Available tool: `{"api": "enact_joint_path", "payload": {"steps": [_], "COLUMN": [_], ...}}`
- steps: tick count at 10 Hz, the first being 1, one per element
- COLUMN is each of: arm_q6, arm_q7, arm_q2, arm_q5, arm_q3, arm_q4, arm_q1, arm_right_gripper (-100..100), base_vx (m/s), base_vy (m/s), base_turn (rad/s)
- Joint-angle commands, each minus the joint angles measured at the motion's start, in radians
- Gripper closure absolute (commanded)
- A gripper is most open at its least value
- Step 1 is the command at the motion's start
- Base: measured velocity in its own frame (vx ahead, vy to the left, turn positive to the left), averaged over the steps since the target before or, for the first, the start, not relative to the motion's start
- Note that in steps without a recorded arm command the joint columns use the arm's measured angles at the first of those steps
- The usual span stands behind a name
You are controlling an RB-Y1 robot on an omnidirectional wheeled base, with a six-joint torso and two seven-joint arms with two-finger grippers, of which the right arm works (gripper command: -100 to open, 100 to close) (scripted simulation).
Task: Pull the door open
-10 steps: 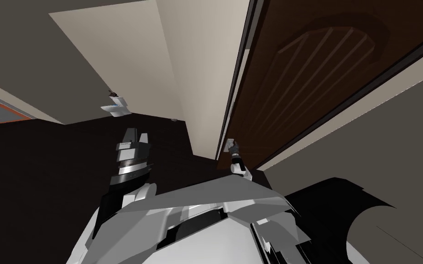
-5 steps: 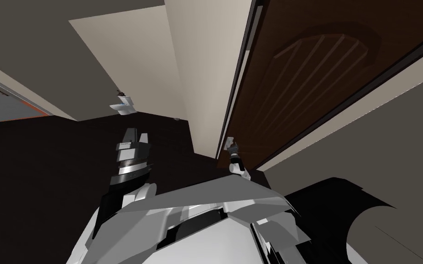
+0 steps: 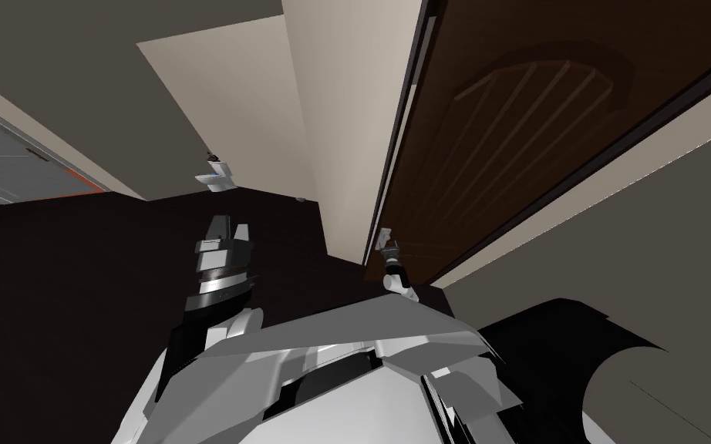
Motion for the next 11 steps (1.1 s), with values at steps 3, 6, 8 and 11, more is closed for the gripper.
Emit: {"api": "enact_joint_path", "payload": {"steps": [3, 6, 8, 11], "arm_q6": [0.02, 0.031, 0.038, 0.028], "arm_q7": [-0.107, -0.174, -0.21, -0.233], "arm_q2": [0.017, 0.029, 0.035, -0.009], "arm_q5": [-0.088, -0.143, -0.174, -0.184], "arm_q3": [0.015, 0.025, 0.031, -0.002], "arm_q4": [-0.022, -0.035, -0.043, -0.016], "arm_q1": [0.007, 0.01, 0.013, 0.011], "arm_right_gripper": [-100, -100, -100, -100], "base_vx": [-0.108, -0.087, -0.078, 0.1], "base_vy": [-0.029, -0.036, -0.025, 0.006], "base_turn": [0.064, 0.05, 0.04, 0.123]}}
